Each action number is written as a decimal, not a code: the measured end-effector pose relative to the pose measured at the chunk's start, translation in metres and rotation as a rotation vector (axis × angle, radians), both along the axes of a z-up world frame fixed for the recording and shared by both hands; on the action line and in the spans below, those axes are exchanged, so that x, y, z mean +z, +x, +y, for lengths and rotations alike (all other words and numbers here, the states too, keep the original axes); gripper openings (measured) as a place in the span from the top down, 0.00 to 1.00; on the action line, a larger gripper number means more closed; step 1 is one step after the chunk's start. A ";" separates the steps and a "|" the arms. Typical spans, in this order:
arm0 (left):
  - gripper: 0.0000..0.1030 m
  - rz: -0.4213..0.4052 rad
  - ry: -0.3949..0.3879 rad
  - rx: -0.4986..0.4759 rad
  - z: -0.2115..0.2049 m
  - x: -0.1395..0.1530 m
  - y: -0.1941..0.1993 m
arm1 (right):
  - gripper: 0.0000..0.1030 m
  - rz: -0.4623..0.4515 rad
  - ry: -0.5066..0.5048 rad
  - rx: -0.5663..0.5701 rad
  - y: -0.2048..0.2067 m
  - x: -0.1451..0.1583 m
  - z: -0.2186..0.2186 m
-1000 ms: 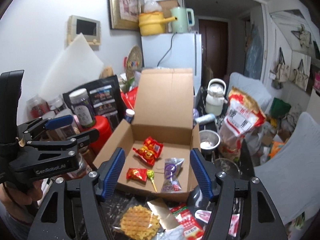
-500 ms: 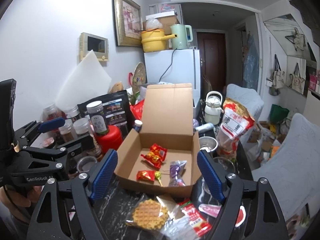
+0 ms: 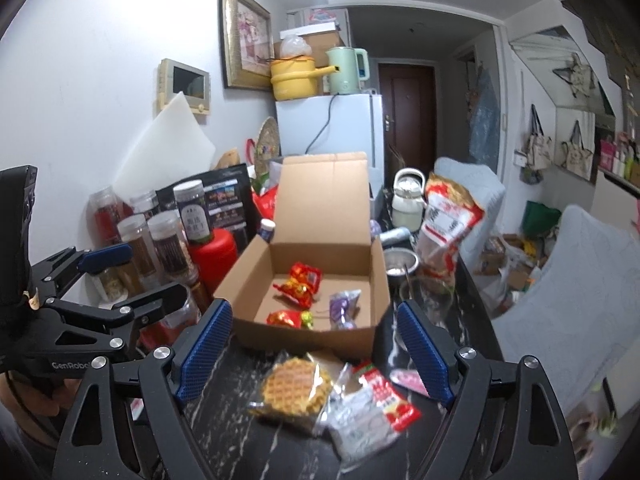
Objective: Organize snacks
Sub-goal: 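Withdraw both open tools from the box back over the table, then grasp the white bread-print snack bag with the right gripper, then grasp the clear bag of yellow waffle snacks with the left gripper while the right holds the white bag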
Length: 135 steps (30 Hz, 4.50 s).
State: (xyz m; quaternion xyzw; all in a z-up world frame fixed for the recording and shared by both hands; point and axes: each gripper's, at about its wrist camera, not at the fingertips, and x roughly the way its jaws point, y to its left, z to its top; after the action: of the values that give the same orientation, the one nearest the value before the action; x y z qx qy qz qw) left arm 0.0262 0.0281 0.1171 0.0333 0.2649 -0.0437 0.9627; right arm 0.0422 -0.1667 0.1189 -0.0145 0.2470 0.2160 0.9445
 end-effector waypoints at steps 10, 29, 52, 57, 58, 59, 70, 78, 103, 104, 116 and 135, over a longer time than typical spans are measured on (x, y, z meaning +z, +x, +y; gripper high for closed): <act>0.03 0.112 -0.040 -0.060 -0.009 -0.039 -0.006 | 0.17 0.074 0.027 -0.039 -0.023 -0.040 -0.015; 0.03 0.267 -0.102 -0.125 -0.030 -0.107 0.004 | 0.17 0.207 0.016 -0.043 -0.028 -0.114 -0.029; 0.03 0.348 -0.202 -0.069 -0.023 -0.150 0.039 | 0.08 0.288 -0.125 0.010 0.040 -0.189 -0.033; 0.03 0.366 -0.209 -0.060 -0.023 -0.152 0.053 | 0.08 0.309 -0.158 0.079 0.059 -0.198 -0.024; 0.03 0.370 -0.211 -0.061 -0.024 -0.152 0.055 | 0.08 0.313 -0.170 0.090 0.063 -0.200 -0.021; 0.03 0.375 -0.214 -0.065 -0.025 -0.152 0.058 | 0.08 0.318 -0.180 0.100 0.066 -0.202 -0.019; 0.03 0.394 -0.175 -0.090 -0.040 -0.154 0.088 | 0.32 0.373 -0.204 0.141 0.084 -0.223 -0.012; 0.03 0.493 -0.252 -0.097 -0.042 -0.175 0.107 | 0.37 0.394 -0.168 0.104 0.083 -0.223 -0.024; 0.00 0.544 -0.113 -0.071 -0.067 -0.205 0.122 | 0.37 0.447 -0.108 0.011 0.082 -0.220 -0.048; 0.00 0.542 -0.101 -0.076 -0.068 -0.206 0.121 | 0.37 0.448 -0.106 0.011 0.082 -0.220 -0.048; 0.31 0.476 -0.093 -0.018 -0.061 -0.196 0.098 | 0.37 0.456 -0.087 -0.003 0.081 -0.220 -0.051; 0.67 0.343 -0.053 -0.136 -0.073 -0.167 0.027 | 0.42 0.430 -0.048 0.000 0.043 -0.212 -0.047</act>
State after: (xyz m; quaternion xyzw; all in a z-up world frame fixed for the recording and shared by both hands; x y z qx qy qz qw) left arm 0.0533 -0.0451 -0.0494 0.0181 0.4209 -0.1207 0.8989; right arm 0.0857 -0.2141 -0.0930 0.0095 0.4479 0.2083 0.8694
